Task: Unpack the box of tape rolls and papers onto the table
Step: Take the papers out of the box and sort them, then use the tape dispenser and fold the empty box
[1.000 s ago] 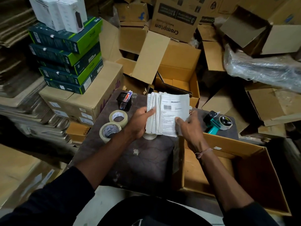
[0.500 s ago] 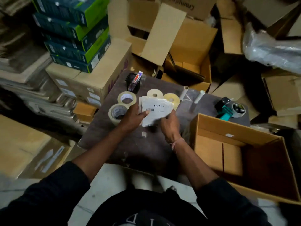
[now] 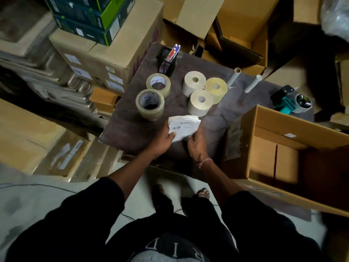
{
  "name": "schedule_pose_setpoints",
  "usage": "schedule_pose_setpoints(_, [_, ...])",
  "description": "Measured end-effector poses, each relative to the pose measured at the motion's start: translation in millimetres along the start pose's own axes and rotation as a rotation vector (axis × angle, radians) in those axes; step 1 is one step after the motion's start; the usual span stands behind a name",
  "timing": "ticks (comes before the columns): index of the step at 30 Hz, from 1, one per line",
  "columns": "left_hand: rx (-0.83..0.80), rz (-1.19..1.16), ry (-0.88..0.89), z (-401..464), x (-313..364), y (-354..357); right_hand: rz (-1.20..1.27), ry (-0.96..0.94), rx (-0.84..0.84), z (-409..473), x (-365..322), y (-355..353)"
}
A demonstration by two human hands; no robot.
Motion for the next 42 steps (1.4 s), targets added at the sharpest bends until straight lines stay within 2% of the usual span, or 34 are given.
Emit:
schedule_pose_setpoints(3, [-0.005,-0.042,-0.055,2,-3,6,-0.050,-0.002,-0.019,1,1,2])
schedule_pose_setpoints(6, [-0.007,-0.081,-0.012,0,-3,-5,-0.071,-0.018,-0.040,2,-11,-4])
schedule_pose_setpoints(9, [-0.050,-0.290,-0.017,-14,-6,-15,-0.153,-0.001,-0.151,7,-24,-6])
schedule_pose_setpoints(12, [-0.044,-0.532,-0.139,-33,-25,-26,-0.429,0.017,-0.301,15,-34,1])
schedule_pose_setpoints(16, [0.008,-0.541,-0.263,-58,-61,-52,-0.583,0.030,-0.481,34,-33,31])
schedule_pose_setpoints(19, [0.077,-0.577,-0.348,-70,-80,-66,-0.660,0.036,-0.477,44,-38,54])
schedule_pose_setpoints(23, [0.207,-0.608,-0.426,-75,-100,-88,-0.639,0.113,-0.402,50,-38,72])
schedule_pose_setpoints(26, [0.280,-0.529,-0.459,-75,-100,-97,-0.648,0.092,-0.342,60,-33,81])
schedule_pose_setpoints(30, [0.318,-0.320,-0.528,-69,-99,-109,-0.596,0.153,-0.285,70,-24,84])
schedule_pose_setpoints(34, [0.258,0.201,-0.649,-76,-80,-118,-0.530,0.151,-0.254,62,-29,76])
schedule_pose_setpoints(38, [0.256,0.485,-0.607,-78,-54,-119,-0.498,0.146,-0.253,55,-33,67])
schedule_pose_setpoints(40, [0.247,0.523,-0.551,-76,-47,-118,-0.480,0.143,-0.233,52,-37,58])
schedule_pose_setpoints(42, [0.182,0.454,-0.462,-71,-36,-113,-0.467,0.134,-0.239,49,-45,48])
Point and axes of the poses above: each hand's wrist, its own z-axis towards the middle knuckle, its own y-axis out of the palm, x = y × z, the point moved 5 cm from there along z, towards the middle knuckle, and after that the axes turned 15 degrees about -x, right-handed, at the moved point
